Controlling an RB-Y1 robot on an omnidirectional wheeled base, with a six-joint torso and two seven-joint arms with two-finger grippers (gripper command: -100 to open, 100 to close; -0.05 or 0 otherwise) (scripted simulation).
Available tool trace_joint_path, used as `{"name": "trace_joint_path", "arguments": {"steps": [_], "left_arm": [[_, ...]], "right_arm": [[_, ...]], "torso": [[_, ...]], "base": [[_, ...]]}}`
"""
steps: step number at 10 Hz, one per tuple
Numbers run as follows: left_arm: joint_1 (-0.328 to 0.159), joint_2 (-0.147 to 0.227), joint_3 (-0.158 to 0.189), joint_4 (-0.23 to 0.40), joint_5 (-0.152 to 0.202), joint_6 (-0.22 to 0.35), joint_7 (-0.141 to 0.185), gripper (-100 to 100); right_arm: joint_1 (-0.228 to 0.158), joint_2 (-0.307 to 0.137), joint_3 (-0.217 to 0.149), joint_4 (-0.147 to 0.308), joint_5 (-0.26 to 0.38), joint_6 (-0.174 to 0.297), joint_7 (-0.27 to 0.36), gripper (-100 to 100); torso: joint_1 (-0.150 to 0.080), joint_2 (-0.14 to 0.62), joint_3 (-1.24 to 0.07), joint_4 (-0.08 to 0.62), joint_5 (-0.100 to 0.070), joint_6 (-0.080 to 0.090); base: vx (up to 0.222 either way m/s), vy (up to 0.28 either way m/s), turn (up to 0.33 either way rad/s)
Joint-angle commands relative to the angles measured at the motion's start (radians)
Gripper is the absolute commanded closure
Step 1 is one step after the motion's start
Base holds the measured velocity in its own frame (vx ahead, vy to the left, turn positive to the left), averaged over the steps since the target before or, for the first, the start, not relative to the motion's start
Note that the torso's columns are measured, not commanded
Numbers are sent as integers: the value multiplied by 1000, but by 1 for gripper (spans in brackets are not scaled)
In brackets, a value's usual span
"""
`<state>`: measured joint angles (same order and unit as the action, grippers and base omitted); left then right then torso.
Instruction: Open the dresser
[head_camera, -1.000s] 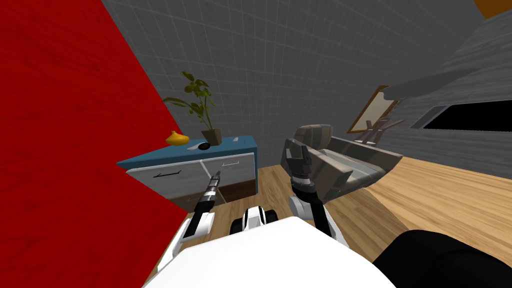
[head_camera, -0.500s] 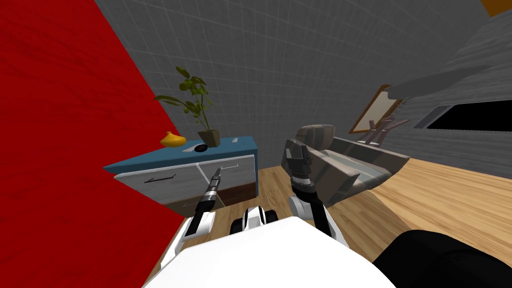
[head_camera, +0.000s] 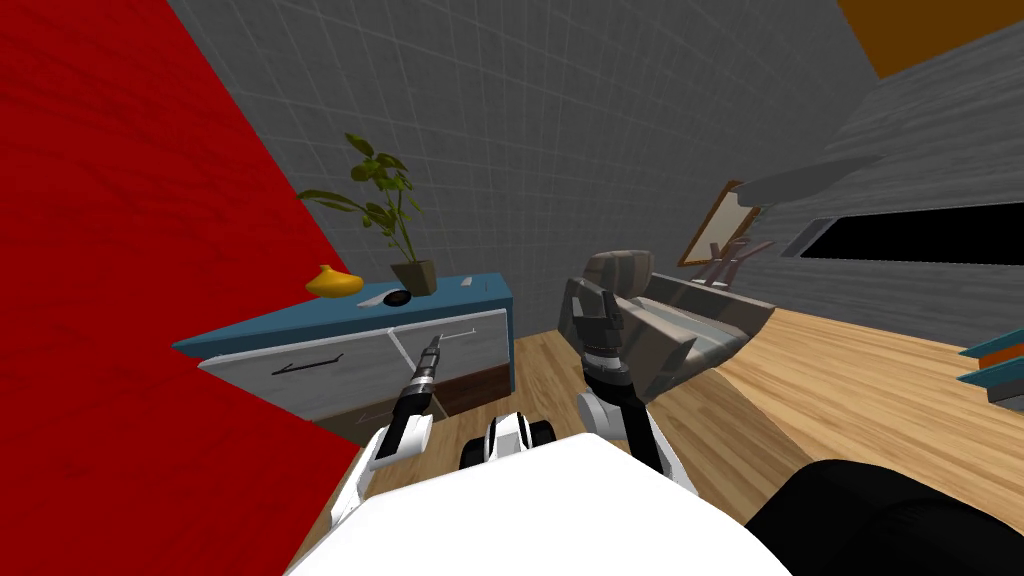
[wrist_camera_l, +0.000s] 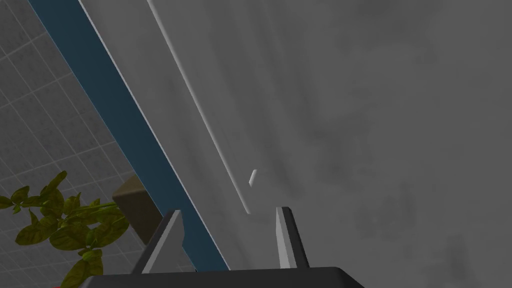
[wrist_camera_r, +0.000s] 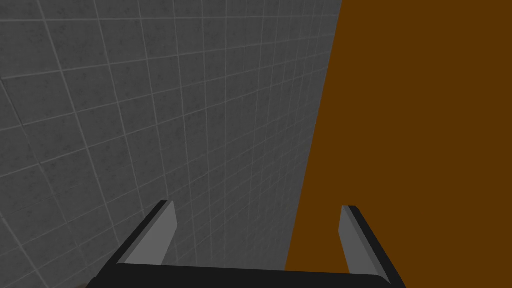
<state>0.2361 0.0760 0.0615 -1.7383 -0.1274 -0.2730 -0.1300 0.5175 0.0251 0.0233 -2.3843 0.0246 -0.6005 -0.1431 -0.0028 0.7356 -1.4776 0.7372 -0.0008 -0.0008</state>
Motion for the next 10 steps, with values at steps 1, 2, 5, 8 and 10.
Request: {"name": "trace_joint_path", "arguments": {"steps": [1,2,5,8,10], "left_arm": [[45,34,-40,-9,6,-40,24,100],[30,28,-29,-3,5,-28,18,100],[27,34,-32,-17,10,-3,25,-100],[-56,62,-18,87,55,-25,-1,-100],[-107,90,-4,141,99,-51,-28,-100]], "right_arm": [[0,0,0,0,0,0,0,0],[0,0,0,0,0,0,0,0],[0,0,0,0,0,0,0,0],[0,0,0,0,0,0,0,0],[0,0,0,0,0,0,0,0]], "torso": [[0,-1,0,0,0,0],[0,0,0,0,0,1],[0,1,1,0,0,1],[6,8,5,3,2,1],[4,0,0,0,1,1]], "base": [[22,-60,177],[9,-29,23],[46,-79,-15],[-81,-6,-91],[-49,16,-89]]}}
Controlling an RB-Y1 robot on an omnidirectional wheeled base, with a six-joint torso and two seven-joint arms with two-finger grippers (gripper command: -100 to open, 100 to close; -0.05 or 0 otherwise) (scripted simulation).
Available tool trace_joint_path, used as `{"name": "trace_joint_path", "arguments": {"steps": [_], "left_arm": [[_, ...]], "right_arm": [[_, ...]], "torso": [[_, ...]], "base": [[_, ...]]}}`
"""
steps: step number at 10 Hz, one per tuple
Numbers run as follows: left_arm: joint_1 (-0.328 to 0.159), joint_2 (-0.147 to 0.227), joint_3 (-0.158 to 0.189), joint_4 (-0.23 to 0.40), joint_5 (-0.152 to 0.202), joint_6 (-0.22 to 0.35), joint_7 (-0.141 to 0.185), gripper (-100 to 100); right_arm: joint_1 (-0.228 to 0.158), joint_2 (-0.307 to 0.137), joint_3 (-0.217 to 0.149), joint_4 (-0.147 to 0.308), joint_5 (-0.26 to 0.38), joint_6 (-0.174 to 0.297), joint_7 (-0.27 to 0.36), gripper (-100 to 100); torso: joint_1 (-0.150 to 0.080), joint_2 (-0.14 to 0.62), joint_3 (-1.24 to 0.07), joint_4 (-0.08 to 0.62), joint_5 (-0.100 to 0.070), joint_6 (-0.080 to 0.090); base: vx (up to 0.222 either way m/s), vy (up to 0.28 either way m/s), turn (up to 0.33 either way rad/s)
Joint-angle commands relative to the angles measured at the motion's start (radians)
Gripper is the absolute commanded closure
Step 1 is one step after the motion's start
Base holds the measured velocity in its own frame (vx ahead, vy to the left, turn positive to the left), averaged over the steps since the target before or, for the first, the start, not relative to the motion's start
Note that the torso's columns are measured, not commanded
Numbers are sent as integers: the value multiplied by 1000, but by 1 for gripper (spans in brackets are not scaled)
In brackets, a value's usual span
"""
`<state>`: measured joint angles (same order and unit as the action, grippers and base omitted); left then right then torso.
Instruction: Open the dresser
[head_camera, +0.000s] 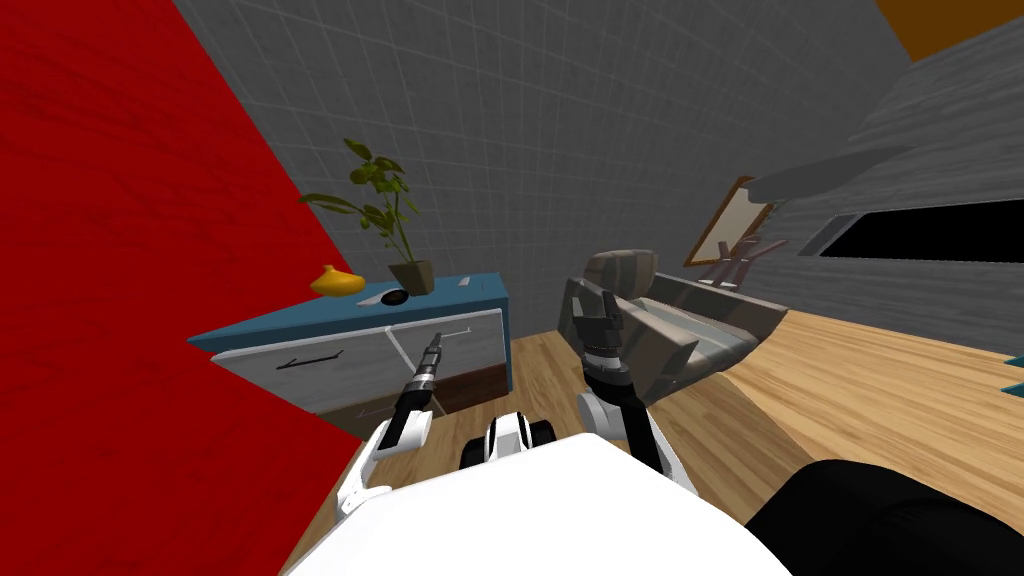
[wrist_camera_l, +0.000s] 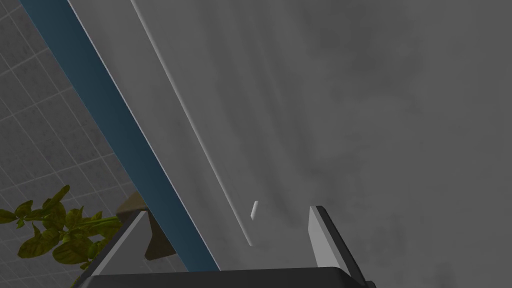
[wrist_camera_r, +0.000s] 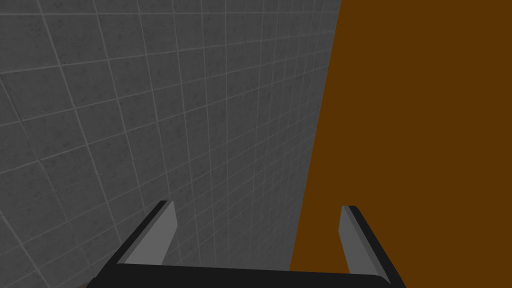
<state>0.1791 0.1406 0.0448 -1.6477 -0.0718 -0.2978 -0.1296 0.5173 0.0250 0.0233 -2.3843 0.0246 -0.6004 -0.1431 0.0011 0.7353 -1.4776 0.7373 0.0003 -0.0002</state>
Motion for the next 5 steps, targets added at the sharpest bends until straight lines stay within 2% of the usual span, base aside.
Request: {"name": "trace_joint_path", "arguments": {"steps": [1,2,3,4,5], "left_arm": [[-81,26,13,84,43,-26,-28,-100],[-81,26,13,115,43,-26,-28,-100],[-125,54,27,146,88,-51,-55,-100],[-159,54,27,188,88,-51,-55,-100],[-163,54,27,222,88,-51,-55,-100]], "right_arm": [[0,0,0,0,0,0,0,0],[0,0,0,0,0,0,0,0],[0,0,0,0,0,0,0,0],[0,0,0,0,0,0,0,0],[0,0,0,0,0,0,0,0]], "torso": [[-1,2,1,0,0,1],[-2,3,2,1,-1,0],[-2,2,1,1,-1,0],[-1,4,2,1,0,1],[-1,4,2,1,0,0]], "base": [[-93,3,-94],[-52,-6,24],[-95,0,-151],[-100,2,-117],[-49,-8,1]]}}
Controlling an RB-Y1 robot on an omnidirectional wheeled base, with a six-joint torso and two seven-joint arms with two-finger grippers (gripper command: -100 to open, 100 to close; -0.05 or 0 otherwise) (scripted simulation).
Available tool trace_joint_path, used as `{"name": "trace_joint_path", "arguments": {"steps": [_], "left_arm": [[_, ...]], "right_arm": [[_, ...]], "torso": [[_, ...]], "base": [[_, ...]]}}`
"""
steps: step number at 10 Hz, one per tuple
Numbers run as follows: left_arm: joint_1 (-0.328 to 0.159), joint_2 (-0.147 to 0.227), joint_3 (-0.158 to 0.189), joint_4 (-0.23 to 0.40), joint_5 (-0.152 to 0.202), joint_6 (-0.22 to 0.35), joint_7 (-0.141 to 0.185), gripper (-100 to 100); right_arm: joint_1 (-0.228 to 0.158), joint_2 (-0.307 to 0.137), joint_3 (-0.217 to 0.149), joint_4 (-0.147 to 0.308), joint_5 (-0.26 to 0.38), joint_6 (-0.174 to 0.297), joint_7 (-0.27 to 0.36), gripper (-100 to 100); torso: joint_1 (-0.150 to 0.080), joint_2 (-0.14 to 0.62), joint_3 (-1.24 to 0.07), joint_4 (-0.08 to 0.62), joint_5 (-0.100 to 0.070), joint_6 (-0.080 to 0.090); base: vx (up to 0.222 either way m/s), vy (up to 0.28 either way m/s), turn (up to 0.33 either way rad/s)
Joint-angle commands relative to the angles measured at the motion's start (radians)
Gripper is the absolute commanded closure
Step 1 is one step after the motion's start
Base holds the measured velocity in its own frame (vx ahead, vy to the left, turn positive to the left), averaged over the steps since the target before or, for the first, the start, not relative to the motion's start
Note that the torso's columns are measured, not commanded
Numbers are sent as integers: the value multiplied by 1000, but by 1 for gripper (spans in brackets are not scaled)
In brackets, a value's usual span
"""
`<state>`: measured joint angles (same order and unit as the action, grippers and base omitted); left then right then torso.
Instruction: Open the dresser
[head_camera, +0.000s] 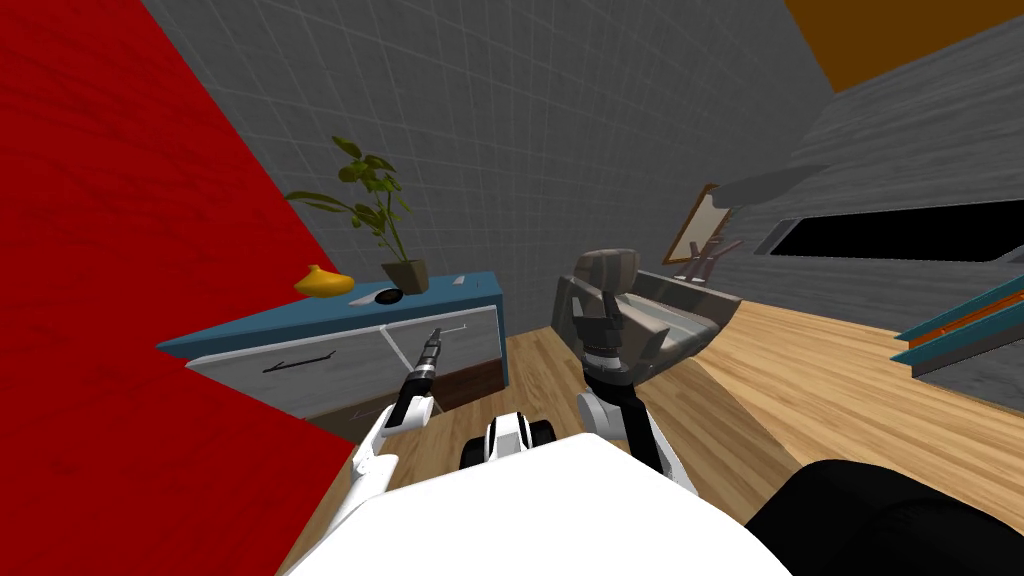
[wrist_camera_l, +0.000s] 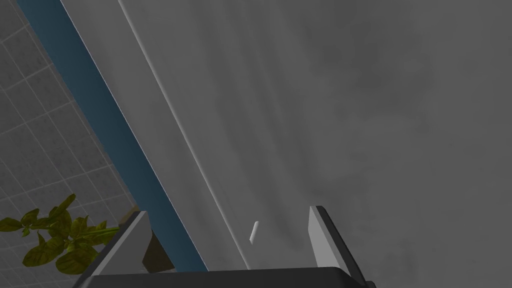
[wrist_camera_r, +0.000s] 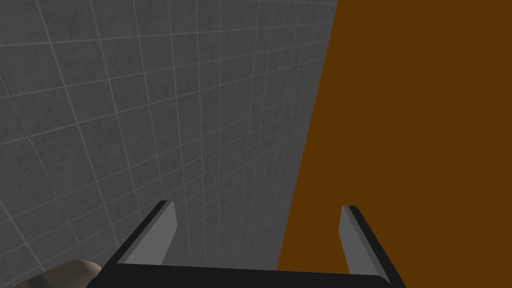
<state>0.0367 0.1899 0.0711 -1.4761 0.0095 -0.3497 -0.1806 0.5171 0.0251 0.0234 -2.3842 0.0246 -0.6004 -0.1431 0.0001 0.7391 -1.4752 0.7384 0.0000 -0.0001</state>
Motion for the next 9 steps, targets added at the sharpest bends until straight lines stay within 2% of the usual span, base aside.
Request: {"name": "trace_joint_path", "arguments": {"steps": [1,2,3,4,5,6,8,9], "left_arm": [[-21,5,1,62,6,1,-4,-100],[-64,33,16,98,50,-25,-31,-100],[-93,33,16,132,50,-25,-31,-100],[-103,33,16,176,50,-25,-31,-100],[-149,61,30,213,95,-50,-58,-100],[-174,61,30,237,95,-50,-58,-100],[-185,61,30,290,95,-50,-58,-100],[-232,89,44,324,139,-76,-85,-100]], "right_arm": [[0,0,0,0,0,0,0,0],[0,0,0,0,0,0,0,0],[0,0,0,0,0,0,0,0],[0,0,0,0,0,0,0,0],[0,0,0,0,0,0,0,0],[0,0,0,0,0,0,0,0],[0,0,0,0,0,0,0,0],[0,0,0,0,0,0,0,0]], "torso": [[0,-3,-1,-1,0,0],[0,-5,-3,-1,0,0],[0,-1,-1,0,0,1],[0,1,1,0,0,0],[1,-1,-1,0,0,-1],[0,1,0,0,0,1],[0,-4,-2,-1,0,0],[0,-6,-4,-2,0,0]], "base": [[-10,-8,22],[-76,-11,-158],[-95,-10,-111],[-45,0,-2],[-115,4,-183],[-115,3,-94],[-17,-5,23],[-67,-17,-170]]}}
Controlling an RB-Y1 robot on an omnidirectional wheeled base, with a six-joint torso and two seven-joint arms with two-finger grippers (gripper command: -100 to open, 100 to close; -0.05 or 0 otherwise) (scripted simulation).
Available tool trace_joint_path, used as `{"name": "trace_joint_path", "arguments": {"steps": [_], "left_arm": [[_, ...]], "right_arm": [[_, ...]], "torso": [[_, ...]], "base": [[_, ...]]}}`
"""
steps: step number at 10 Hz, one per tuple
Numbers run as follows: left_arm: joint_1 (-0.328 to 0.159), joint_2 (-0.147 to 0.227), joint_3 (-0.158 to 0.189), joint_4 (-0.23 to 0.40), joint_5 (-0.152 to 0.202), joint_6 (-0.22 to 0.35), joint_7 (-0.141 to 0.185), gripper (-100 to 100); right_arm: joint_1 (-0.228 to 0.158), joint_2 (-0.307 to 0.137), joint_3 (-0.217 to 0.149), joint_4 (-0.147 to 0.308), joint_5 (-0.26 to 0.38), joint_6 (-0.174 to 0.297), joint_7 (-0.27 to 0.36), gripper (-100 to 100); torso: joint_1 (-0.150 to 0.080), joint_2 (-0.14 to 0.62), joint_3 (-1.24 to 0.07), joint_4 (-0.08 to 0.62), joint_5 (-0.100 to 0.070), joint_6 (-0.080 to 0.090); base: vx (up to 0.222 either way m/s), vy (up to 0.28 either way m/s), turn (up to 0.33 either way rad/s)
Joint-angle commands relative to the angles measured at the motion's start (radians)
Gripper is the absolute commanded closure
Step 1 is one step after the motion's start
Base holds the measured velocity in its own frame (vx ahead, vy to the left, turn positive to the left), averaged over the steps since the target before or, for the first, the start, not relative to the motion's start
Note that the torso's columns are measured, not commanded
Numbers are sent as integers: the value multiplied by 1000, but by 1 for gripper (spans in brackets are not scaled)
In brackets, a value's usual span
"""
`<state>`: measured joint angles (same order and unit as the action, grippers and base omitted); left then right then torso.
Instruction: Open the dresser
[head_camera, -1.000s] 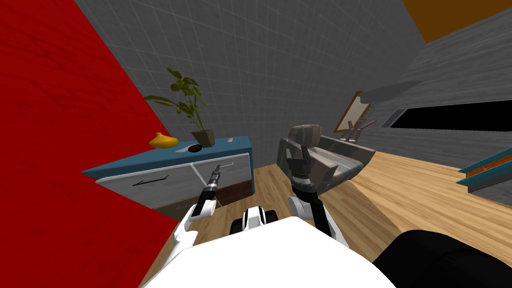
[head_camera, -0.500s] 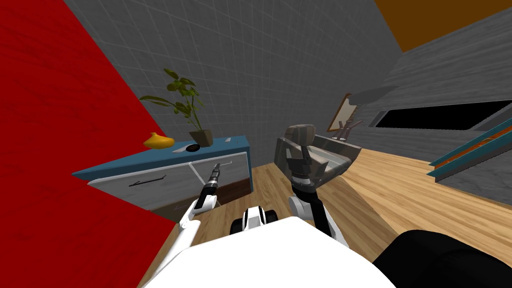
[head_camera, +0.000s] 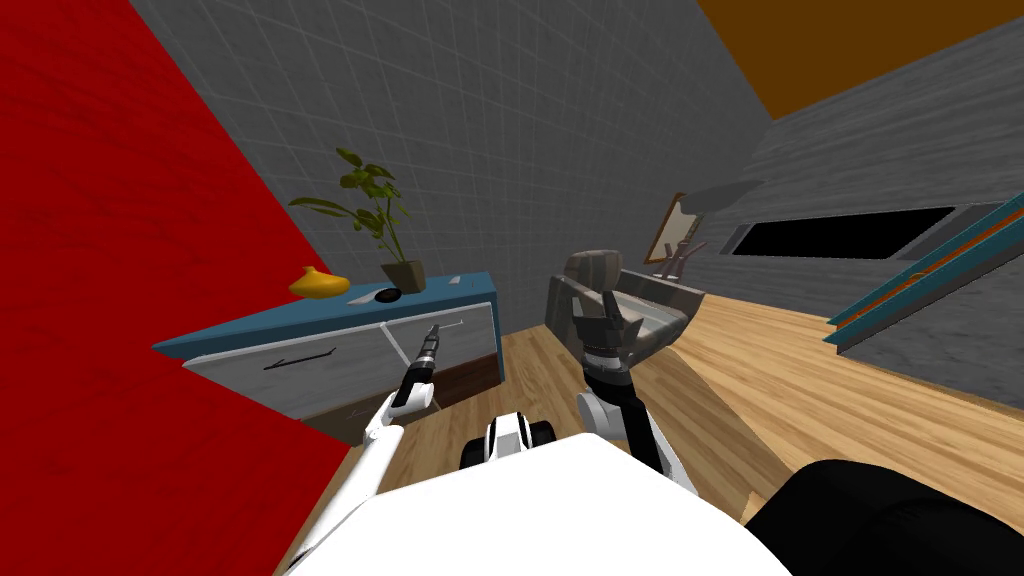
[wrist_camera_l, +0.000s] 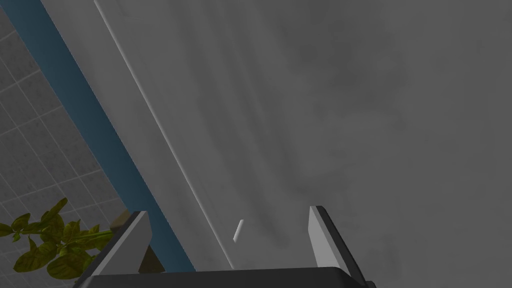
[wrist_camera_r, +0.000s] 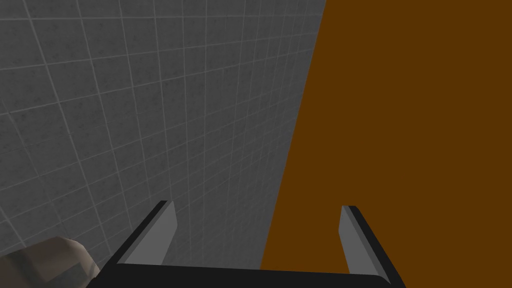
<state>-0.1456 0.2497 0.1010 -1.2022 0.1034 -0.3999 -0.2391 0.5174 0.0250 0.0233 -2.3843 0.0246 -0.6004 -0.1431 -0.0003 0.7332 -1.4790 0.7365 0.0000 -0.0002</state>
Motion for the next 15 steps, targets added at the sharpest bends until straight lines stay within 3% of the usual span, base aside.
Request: {"name": "trace_joint_path", "arguments": {"steps": [1,3,4,6,7,8,10,11,13,14,15], "left_arm": [[-74,29,14,69,45,-26,-26,-100],[-85,29,14,128,45,-26,-26,-100],[-135,57,29,162,89,-51,-53,-100],[-167,57,29,237,89,-51,-53,-100],[-216,85,43,271,133,-76,-80,-100],[-245,85,43,297,133,-76,-80,-100],[-250,85,43,350,133,-76,-80,-100],[-305,113,58,394,177,-102,-107,-100],[-332,113,58,472,177,-102,-107,-100],[-379,142,72,503,221,-127,-134,-100],[-395,142,72,511,221,-127,-134,-100]], "right_arm": [[0,0,0,0,0,0,0,0],[0,0,0,0,0,0,0,0],[0,0,0,0,0,0,0,0],[0,0,0,0,0,0,0,0],[0,0,0,0,0,0,0,0],[0,0,0,0,0,0,0,0],[0,0,0,0,0,0,0,0],[0,0,0,0,0,0,0,0],[0,0,0,0,0,0,0,0],[0,0,0,0,0,0,0,0],[0,0,0,0,0,0,0,0]], "torso": [[-1,5,3,1,0,1],[1,5,3,2,0,0],[1,3,2,1,0,0],[0,7,4,2,0,0],[0,4,3,1,0,0],[-1,6,4,2,0,1],[1,3,2,1,0,0],[2,1,1,0,1,0],[0,7,4,2,0,0],[1,5,3,2,0,0],[0,6,4,2,0,1]], "base": [[-92,-13,-103],[-29,-1,6],[-82,-4,-163],[-72,-2,-53],[-101,-24,-171],[-100,-23,-99],[-24,-6,15],[-79,-20,-204],[-66,-13,-28],[-85,-11,-184],[-96,-16,-91]]}}
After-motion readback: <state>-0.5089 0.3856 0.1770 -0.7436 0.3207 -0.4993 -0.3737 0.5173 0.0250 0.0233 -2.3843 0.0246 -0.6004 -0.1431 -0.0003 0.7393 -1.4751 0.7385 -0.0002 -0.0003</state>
